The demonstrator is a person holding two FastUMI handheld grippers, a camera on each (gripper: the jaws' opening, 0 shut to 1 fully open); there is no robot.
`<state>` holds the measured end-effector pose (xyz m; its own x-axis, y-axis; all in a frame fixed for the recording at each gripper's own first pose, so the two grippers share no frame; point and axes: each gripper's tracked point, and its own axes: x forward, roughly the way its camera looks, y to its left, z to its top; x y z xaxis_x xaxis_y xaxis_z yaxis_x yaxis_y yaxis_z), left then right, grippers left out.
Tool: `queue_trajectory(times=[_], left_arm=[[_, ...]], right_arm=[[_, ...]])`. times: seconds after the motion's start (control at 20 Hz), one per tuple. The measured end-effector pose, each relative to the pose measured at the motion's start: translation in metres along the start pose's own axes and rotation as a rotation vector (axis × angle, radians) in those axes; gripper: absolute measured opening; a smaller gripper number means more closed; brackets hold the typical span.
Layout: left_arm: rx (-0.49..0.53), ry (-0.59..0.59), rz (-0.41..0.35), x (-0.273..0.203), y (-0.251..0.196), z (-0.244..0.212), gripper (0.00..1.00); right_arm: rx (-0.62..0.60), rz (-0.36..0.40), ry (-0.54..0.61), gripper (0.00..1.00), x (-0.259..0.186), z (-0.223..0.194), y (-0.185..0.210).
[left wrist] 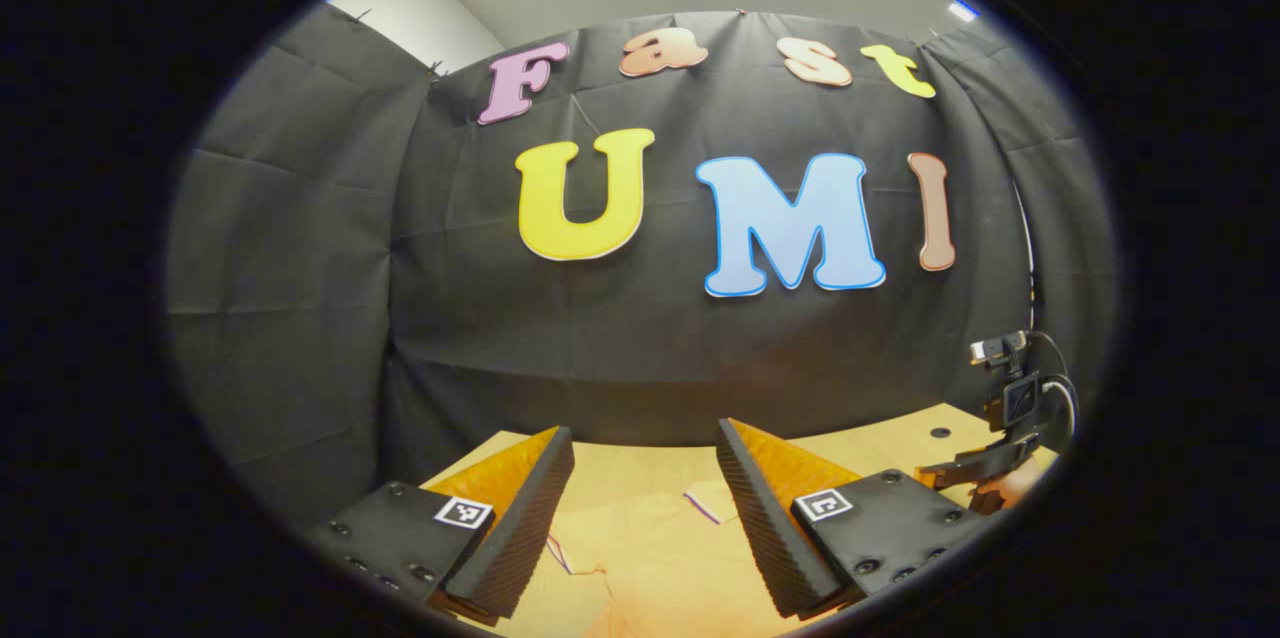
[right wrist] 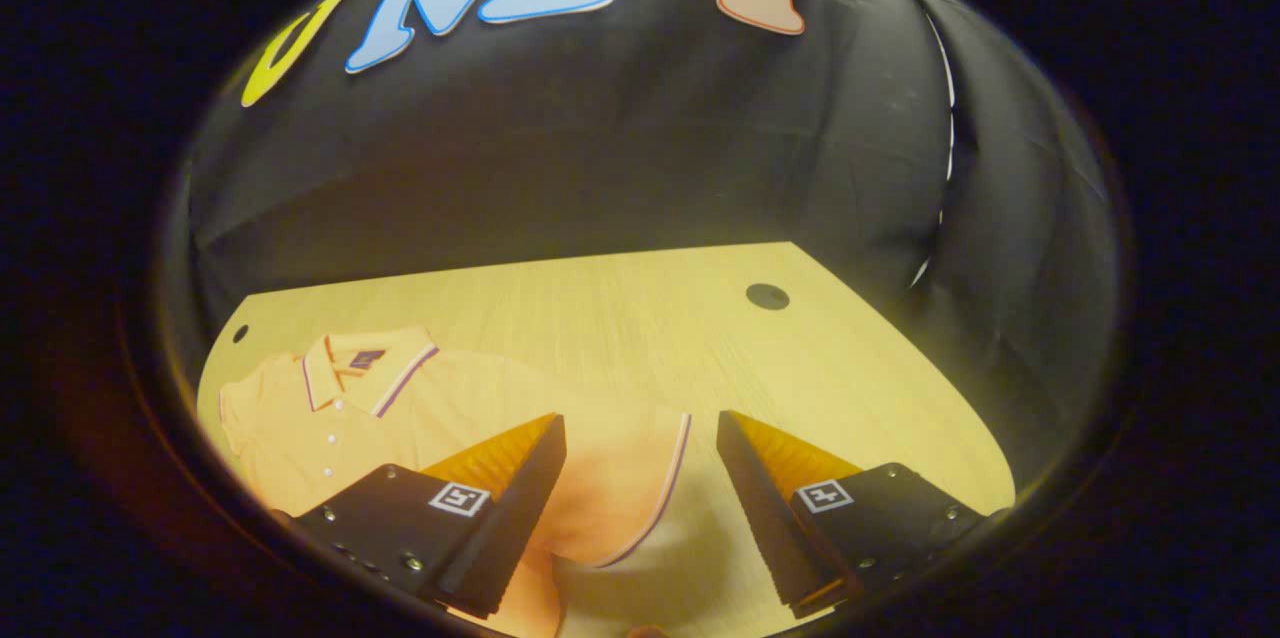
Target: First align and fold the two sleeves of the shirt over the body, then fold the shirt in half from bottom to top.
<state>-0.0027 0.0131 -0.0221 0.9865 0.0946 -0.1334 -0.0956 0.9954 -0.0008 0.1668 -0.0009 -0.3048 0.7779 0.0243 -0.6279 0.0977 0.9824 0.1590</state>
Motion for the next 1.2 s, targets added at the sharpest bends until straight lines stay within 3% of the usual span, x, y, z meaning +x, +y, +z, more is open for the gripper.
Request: queue_trajectory(times=[0.15, 0.2, 0.5, 0.65, 0.7, 0.75, 0.8, 0.85, 0.9, 1.0, 1.05, 1.15, 1.2], left_arm=[[0.003, 0.018, -0.001, -0.003, 0.000, -0.003, 0.96], [0.003, 0.022, -0.003, -0.004, -0.001, -0.002, 0.92], [0.011, 0.030, -0.010, -0.004, -0.002, -0.003, 0.94], [0.015, 0.028, -0.007, -0.005, -0.001, -0.002, 0.94], [0.015, 0.029, -0.005, -0.004, 0.000, -0.002, 0.94], [0.015, 0.028, -0.002, -0.005, 0.001, -0.002, 0.94], [0.014, 0.029, 0.000, -0.005, 0.000, -0.002, 0.94], [0.014, 0.030, 0.002, -0.006, 0.001, -0.002, 0.94], [0.016, 0.032, 0.004, -0.006, 0.001, -0.003, 0.94], [0.020, 0.033, 0.010, -0.006, 0.003, -0.003, 0.92], [0.021, 0.035, 0.013, -0.007, 0.004, -0.004, 0.94], [0.022, 0.038, 0.023, -0.009, 0.006, -0.004, 0.94], [0.023, 0.040, 0.027, -0.008, 0.007, -0.004, 0.94]], right_arm=[[0.055, 0.000, 0.079, 0.96, 0.019, -0.016, -0.002], [0.071, -0.004, 0.100, 0.96, 0.023, -0.020, -0.004], [0.102, 0.006, 0.161, 0.95, 0.033, -0.033, -0.003], [0.064, -0.008, 0.162, 0.75, 0.033, -0.034, -0.007], [0.058, -0.002, 0.158, 0.75, 0.036, -0.037, -0.006], [0.064, -0.002, 0.161, 0.55, 0.034, -0.035, -0.006], [0.065, 0.003, 0.162, 0.46, 0.035, -0.035, -0.005], [0.075, 0.002, 0.171, 0.42, 0.035, -0.034, -0.004], [0.082, 0.001, 0.169, 0.24, 0.035, -0.032, -0.003], [0.072, 0.004, 0.168, 0.23, 0.036, -0.031, -0.001], [0.070, -0.003, 0.171, 0.03, 0.027, -0.027, 0.000], [0.049, 0.002, 0.162, 0.07, 0.035, -0.025, 0.003], [0.036, 0.004, 0.139, 0.04, 0.034, -0.018, 0.005]])
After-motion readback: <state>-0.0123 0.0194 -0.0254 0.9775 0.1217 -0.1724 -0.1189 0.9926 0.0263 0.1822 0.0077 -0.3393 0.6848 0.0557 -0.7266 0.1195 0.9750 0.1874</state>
